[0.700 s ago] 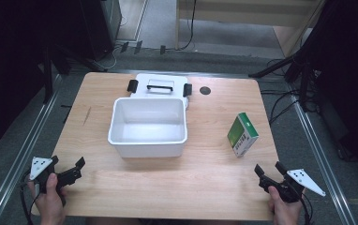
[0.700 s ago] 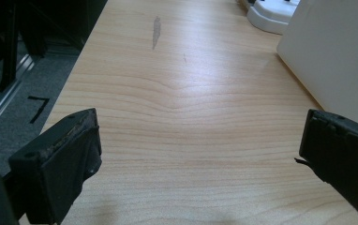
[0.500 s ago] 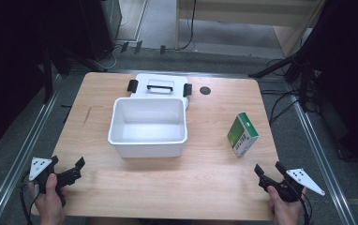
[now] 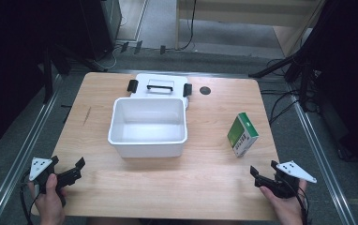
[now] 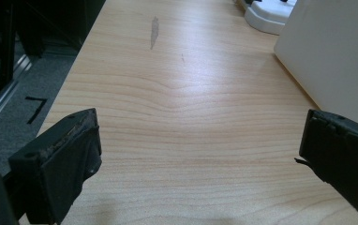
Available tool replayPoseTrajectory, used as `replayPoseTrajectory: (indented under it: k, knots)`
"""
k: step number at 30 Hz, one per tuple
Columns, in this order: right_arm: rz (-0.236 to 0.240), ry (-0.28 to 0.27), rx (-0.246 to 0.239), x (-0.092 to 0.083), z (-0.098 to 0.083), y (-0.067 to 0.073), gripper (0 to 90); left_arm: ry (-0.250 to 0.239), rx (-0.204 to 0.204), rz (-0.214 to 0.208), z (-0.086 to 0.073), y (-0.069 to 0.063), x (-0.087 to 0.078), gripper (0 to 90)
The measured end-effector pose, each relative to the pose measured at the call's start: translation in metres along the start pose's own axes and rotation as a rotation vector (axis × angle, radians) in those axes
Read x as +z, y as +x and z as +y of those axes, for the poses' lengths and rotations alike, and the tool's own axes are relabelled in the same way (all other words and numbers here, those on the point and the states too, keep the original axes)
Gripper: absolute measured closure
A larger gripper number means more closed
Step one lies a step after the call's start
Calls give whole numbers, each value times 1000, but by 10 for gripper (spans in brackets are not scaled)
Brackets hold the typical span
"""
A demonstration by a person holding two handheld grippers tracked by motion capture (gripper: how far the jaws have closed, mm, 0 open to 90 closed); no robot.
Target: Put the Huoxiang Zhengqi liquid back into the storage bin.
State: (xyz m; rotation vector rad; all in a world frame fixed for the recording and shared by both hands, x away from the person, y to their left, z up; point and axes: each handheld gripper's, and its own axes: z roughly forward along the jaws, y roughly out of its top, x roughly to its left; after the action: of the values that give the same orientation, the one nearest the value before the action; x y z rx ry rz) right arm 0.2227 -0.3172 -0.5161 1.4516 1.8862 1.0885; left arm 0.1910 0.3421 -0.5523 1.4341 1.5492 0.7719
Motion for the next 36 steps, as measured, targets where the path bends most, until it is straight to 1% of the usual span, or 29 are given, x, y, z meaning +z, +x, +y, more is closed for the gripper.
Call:
replayPoseTrajectory:
  k: [4, 6, 7, 9, 11, 13, 14, 15, 17, 18, 21, 22, 23, 24, 25, 26, 27, 28, 29, 30, 32, 34, 36]
  knots:
    - [17, 50, -43, 1, 15, 7, 157, 0, -7, 1, 0, 0, 0, 0]
    - [13, 69, -66, 1, 23, 11, 154, 2, -8, -1, 0, 0, 0, 0]
    - [14, 87, -82, 1, 31, 15, 155, 1, -10, 0, 0, 0, 0, 0]
    - [16, 97, -86, 2, 34, 16, 154, 0, -12, -1, 0, 0, 0, 0]
    - [19, 127, -113, 3, 43, 20, 155, 0, -12, -1, 0, 0, 0, 0]
    - [10, 157, -127, 4, 50, 22, 158, 0, -14, -1, 0, 1, 0, 0]
    - [17, 192, -145, 5, 58, 25, 158, 1, -14, -1, 0, 1, 0, 0]
    - [14, 208, -155, 6, 61, 26, 159, 1, -14, -1, 0, 1, 0, 0]
    - [15, 257, -175, 8, 69, 30, 161, 2, -14, -1, 0, 1, 0, 0]
    - [14, 295, -186, 10, 73, 32, 160, 2, -13, 0, 0, 1, 0, 0]
    - [-1, 435, -204, 15, 85, 36, 167, 3, -14, -1, 0, 1, 0, 0]
    - [-10, 501, -209, 17, 90, 36, 175, 2, -14, -1, 0, 1, 0, 0]
    - [-9, 540, -204, 19, 92, 37, 177, 3, -14, -1, 0, 1, 0, 0]
    - [-6, 605, -203, 20, 96, 37, 177, 3, -14, -1, 0, 1, 0, 0]
    - [-7, 674, -224, 22, 102, 38, 177, 2, -14, -1, 0, 1, 0, 0]
    - [-7, 674, -224, 22, 102, 38, 178, 2, -14, -1, 0, 1, 0, 0]
    - [-7, 697, -232, 22, 104, 39, 179, 1, -15, -2, 0, 1, 0, 0]
    - [-5, 734, -231, 22, 109, 39, 181, 2, -14, -2, 0, 1, 0, 0]
    - [14, 786, -215, 23, 115, 40, 182, 2, -14, -2, 0, 1, 0, 0]
    - [14, 786, -215, 23, 115, 40, 182, 2, -14, -2, 0, 1, 0, 0]
    - [25, 821, -202, 23, 122, 41, 188, 1, -15, -3, 0, 1, 1, 0]
    - [17, 831, -193, 23, 129, 42, 237, 0, -14, -4, 0, 1, 0, 0]
    - [11, 841, -200, 23, 136, 44, 267, 0, -14, -4, 0, 1, 0, 0]
